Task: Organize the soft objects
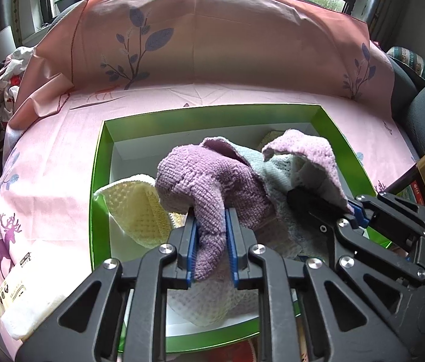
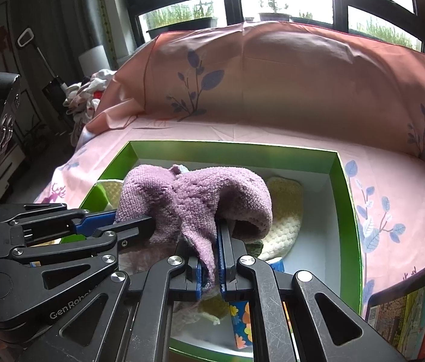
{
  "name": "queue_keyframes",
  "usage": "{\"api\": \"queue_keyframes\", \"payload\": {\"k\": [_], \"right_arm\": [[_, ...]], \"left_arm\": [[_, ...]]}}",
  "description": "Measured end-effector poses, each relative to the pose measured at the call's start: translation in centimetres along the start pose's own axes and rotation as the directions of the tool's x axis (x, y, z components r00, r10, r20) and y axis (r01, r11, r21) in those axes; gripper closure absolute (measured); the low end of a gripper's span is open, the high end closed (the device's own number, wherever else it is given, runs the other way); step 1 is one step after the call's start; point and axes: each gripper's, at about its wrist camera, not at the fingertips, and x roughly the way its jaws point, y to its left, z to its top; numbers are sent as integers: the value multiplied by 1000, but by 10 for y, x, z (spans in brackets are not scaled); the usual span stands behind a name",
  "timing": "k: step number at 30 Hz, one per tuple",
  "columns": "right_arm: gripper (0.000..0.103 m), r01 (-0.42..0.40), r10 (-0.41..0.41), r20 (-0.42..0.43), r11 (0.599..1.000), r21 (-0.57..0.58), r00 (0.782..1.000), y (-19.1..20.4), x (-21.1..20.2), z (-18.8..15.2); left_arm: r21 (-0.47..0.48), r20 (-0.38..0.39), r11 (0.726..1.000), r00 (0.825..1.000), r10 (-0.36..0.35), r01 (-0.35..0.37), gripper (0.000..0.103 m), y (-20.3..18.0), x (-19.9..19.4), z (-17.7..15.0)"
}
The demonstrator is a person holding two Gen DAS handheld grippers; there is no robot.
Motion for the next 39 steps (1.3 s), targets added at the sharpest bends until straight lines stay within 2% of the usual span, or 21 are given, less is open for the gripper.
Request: {"api": "queue_keyframes", "payload": {"k": [2, 4, 6, 7, 9, 11, 17, 19, 20, 23, 25, 27, 29, 39], "right_arm": [[96, 6, -6, -4, 1000, 4, 1000, -1, -1, -1], [95, 19, -19, -8, 1000, 10, 1000, -2, -1, -2], [87, 32, -32, -11, 999, 20, 999, -5, -3, -2], [82, 41, -41, -10, 999, 28, 999, -6, -5, -2], [56, 59, -59, -5, 997, 47, 998, -10, -10, -3], [44, 55, -56, 11, 996, 71, 998, -15, -17, -4], [44, 97, -100, 38, 992, 84, 994, -22, -38, -7], [43, 99, -104, 44, 991, 89, 994, -24, -45, -9], [43, 101, -106, 46, 991, 93, 993, -25, -49, -11], [42, 109, -115, 53, 989, 97, 992, -26, -60, -16], [36, 111, -118, 58, 988, 102, 991, -26, -68, -21], [24, 99, -106, 67, 989, 112, 992, -26, -77, -26], [20, 85, -96, 81, 989, 124, 992, -26, -88, -32], [19, 51, -65, 106, 990, 131, 992, -23, -130, -66]], "left_arm": [[-16, -12, 1000, 1000, 9, -9, 74, 3, 1, -1], [-31, -22, 999, 1000, 16, -17, 52, 6, 2, -1], [-46, -25, 998, 999, 34, -35, 39, 9, 1, -2], [-57, -29, 998, 999, 36, -38, 37, 12, 1, -3], [-82, -41, 996, 999, 32, -35, 34, 16, 1, -3], [-98, -45, 995, 999, 29, -33, 28, 19, -1, -4], [-106, -38, 994, 999, 24, -28, 19, 18, -10, -7], [-110, -40, 994, 999, 22, -26, 7, 18, -14, -9], [-113, -39, 993, 999, 18, -22, 5, 17, -17, -10], [-107, -23, 994, 1000, 20, -23, 2, 14, -26, -13], [-102, -17, 995, 1000, 15, -16, 1, 12, -32, -15], [-99, -10, 995, 1000, 14, -15, 1, 9, -40, -18], [-93, -9, 996, 1000, 10, -11, 1, 6, -46, -21], [-52, 31, 999, 999, -10, 12, 1, -16, -85, -56]]}}
